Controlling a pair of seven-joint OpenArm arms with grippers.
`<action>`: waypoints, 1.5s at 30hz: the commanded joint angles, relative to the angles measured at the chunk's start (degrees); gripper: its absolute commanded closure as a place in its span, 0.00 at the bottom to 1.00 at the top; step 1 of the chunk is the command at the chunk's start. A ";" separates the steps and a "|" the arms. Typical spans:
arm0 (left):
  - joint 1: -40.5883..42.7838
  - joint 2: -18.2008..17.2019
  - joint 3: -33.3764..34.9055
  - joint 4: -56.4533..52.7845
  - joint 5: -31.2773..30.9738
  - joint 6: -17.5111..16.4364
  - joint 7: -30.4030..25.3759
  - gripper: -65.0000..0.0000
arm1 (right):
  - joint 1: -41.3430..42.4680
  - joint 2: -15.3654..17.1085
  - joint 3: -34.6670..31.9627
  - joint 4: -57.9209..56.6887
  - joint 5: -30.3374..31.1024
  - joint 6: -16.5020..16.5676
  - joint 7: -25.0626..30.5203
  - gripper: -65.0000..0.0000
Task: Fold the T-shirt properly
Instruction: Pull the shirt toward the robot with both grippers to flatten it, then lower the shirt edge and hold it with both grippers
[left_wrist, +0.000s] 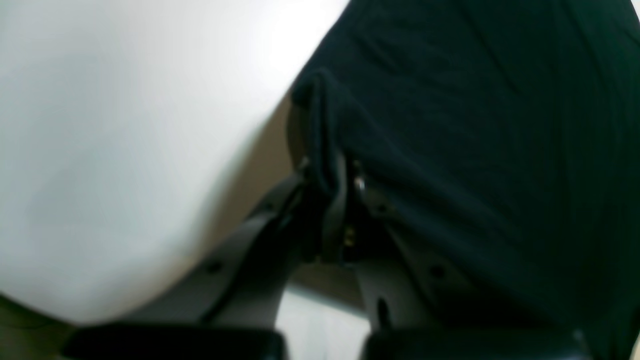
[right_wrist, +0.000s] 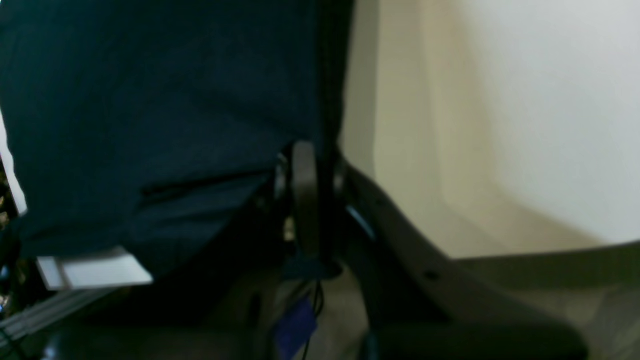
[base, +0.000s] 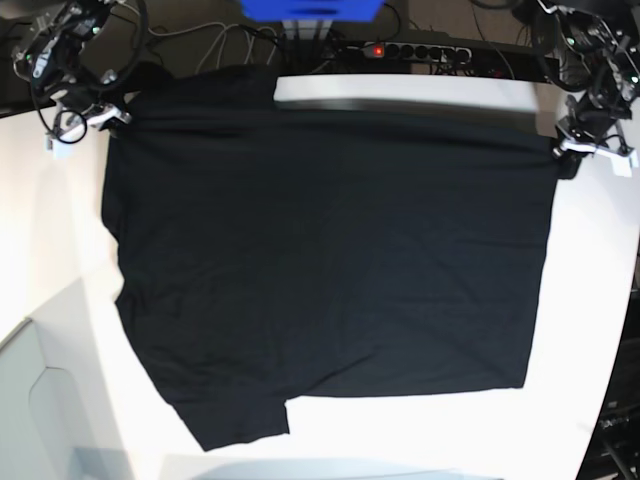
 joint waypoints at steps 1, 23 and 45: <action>0.35 -1.09 -0.47 2.28 -0.76 -0.12 -0.95 1.00 | -0.35 0.83 0.40 1.47 0.50 0.02 0.95 1.00; 7.91 1.37 -0.82 11.25 -0.76 -0.12 -1.21 1.00 | -6.86 0.13 0.49 11.31 4.01 0.02 0.95 1.00; -8.27 5.50 0.41 11.34 6.89 0.58 -0.42 1.00 | 12.22 0.92 -0.12 0.59 3.57 -0.33 -0.72 1.00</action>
